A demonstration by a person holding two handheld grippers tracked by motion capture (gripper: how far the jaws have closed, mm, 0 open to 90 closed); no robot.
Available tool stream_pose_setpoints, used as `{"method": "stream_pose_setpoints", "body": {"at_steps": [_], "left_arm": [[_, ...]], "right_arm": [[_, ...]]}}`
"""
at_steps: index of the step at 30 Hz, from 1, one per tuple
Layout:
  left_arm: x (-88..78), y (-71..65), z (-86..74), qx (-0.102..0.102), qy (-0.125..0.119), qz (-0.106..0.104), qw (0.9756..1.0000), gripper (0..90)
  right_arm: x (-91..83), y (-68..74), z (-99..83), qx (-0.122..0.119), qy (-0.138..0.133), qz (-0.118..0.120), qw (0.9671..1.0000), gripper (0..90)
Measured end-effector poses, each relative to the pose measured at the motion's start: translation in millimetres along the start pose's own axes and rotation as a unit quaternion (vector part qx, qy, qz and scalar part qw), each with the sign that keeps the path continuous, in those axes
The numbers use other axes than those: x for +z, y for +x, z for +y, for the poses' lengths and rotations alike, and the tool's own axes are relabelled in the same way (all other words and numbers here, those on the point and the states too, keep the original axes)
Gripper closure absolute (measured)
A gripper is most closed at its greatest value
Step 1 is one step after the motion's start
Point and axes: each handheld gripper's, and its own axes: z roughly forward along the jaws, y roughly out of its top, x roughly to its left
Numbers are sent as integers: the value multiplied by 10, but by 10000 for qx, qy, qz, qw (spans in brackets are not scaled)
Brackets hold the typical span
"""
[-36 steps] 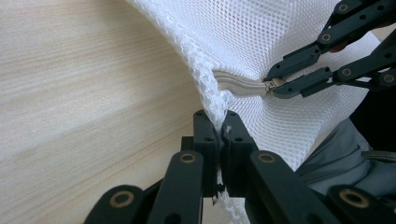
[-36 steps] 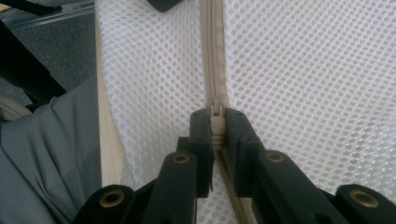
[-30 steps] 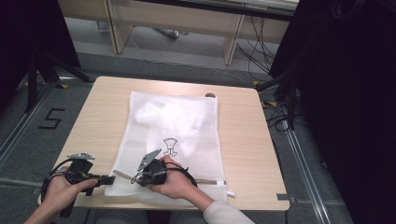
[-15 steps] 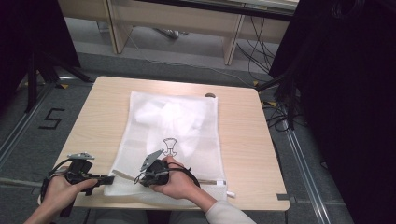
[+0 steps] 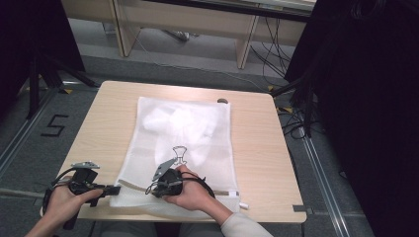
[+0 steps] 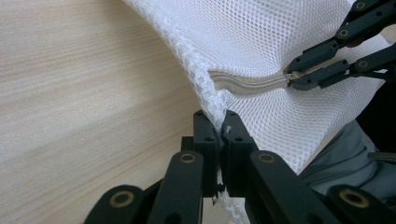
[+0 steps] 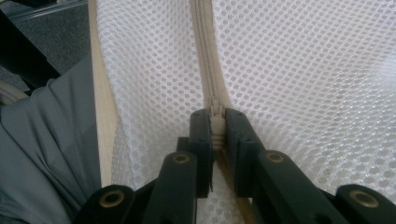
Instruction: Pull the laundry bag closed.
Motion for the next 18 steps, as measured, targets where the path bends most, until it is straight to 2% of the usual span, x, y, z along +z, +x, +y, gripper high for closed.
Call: {"method": "stream_pose_setpoints", "body": {"at_steps": [1,3,4,8,11,13,14,15,16,18], "left_arm": [[-2,7,2,2,31,-48,10000,858],[2,2,-1,0,-9,14,10000,858],[-3,10,2,6,40,-39,10000,858],[0,8,2,6,35,-39,10000,857],[0,7,2,1,31,-40,10000,858],[0,6,2,2,30,-44,10000,858],[12,-1,-7,-12,-81,-3,10000,857],[12,-1,-7,-12,-81,-3,10000,857],[-1,7,1,1,26,-35,10000,857],[-1,10,3,5,47,-57,10000,857]], "right_arm": [[0,0,0,0,0,0,10000,827],[-11,0,-6,6,28,-15,10000,827],[-13,-6,-10,-11,16,-4,10000,827],[-23,-10,-24,-5,11,-5,10000,827],[-20,-16,-21,-83,-14,15,10000,827],[-30,-10,-26,-16,3,-14,10000,827],[-34,-7,-27,11,25,-6,10000,827],[-34,-7,-27,11,25,-6,10000,827],[-31,-13,-28,-48,14,-16,10000,827],[-42,-16,-42,24,16,26,10000,827]]}}
